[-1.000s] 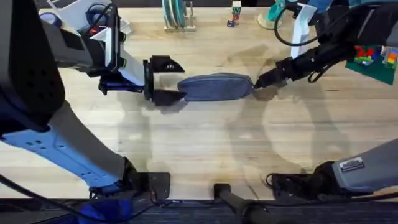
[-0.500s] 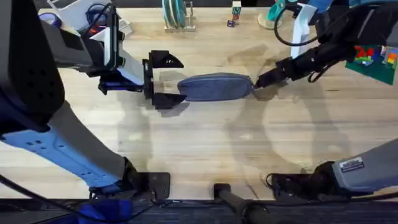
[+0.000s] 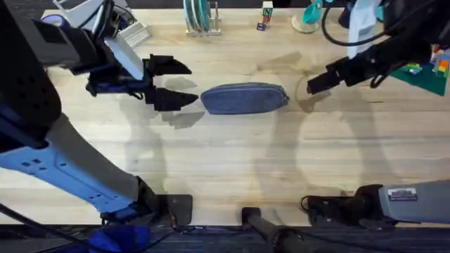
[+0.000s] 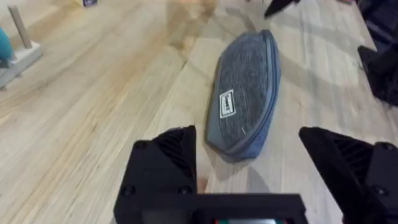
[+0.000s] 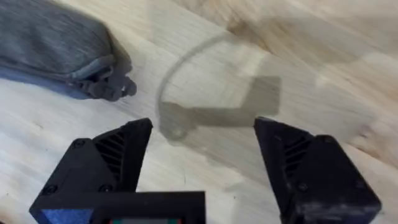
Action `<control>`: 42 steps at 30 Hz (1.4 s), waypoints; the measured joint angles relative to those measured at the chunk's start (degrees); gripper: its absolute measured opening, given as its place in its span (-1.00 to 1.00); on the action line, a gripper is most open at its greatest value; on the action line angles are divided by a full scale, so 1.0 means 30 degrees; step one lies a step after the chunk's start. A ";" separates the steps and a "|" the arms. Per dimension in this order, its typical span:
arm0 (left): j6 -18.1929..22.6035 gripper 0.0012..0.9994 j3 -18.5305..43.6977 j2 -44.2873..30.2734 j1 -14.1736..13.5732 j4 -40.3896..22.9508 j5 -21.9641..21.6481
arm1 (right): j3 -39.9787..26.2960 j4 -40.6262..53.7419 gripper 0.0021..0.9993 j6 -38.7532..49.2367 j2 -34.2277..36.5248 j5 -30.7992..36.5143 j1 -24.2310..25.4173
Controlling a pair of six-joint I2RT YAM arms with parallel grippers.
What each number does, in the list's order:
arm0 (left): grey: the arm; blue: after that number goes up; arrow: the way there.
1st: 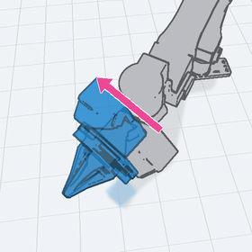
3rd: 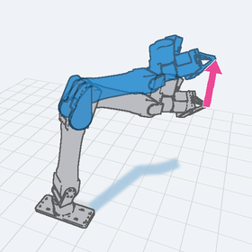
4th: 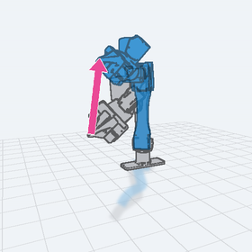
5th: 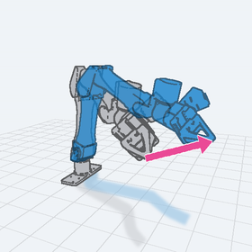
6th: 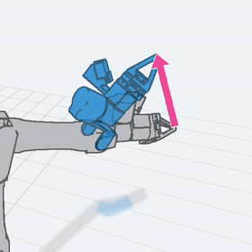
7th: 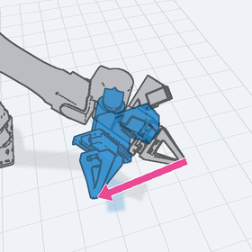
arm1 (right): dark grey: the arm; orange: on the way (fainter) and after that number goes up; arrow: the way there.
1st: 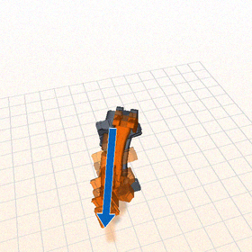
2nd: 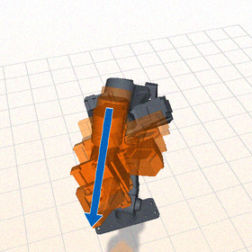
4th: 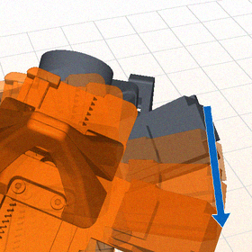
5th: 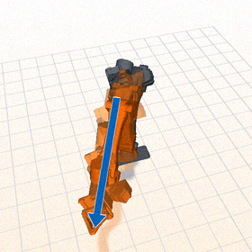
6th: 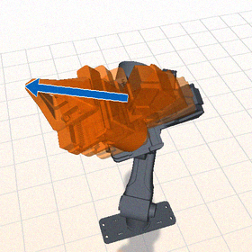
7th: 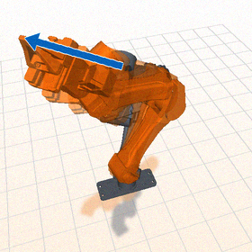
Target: Unzip the bag, pick up the pens from the table one at a time and place them inside, then zip the bag closed.
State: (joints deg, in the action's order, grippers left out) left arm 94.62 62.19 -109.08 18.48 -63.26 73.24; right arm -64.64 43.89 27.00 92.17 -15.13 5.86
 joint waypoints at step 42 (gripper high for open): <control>-1.0244 0.99 0.4319 1.3994 -0.0007 -0.9552 -0.9836 | 0.0000 0.7470 1.00 -0.3931 -1.1876 0.2846 -0.2365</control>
State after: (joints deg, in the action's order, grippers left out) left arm 63.89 75.15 -67.09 18.46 -91.92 43.73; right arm -64.64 66.30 15.21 56.54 -6.59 -1.23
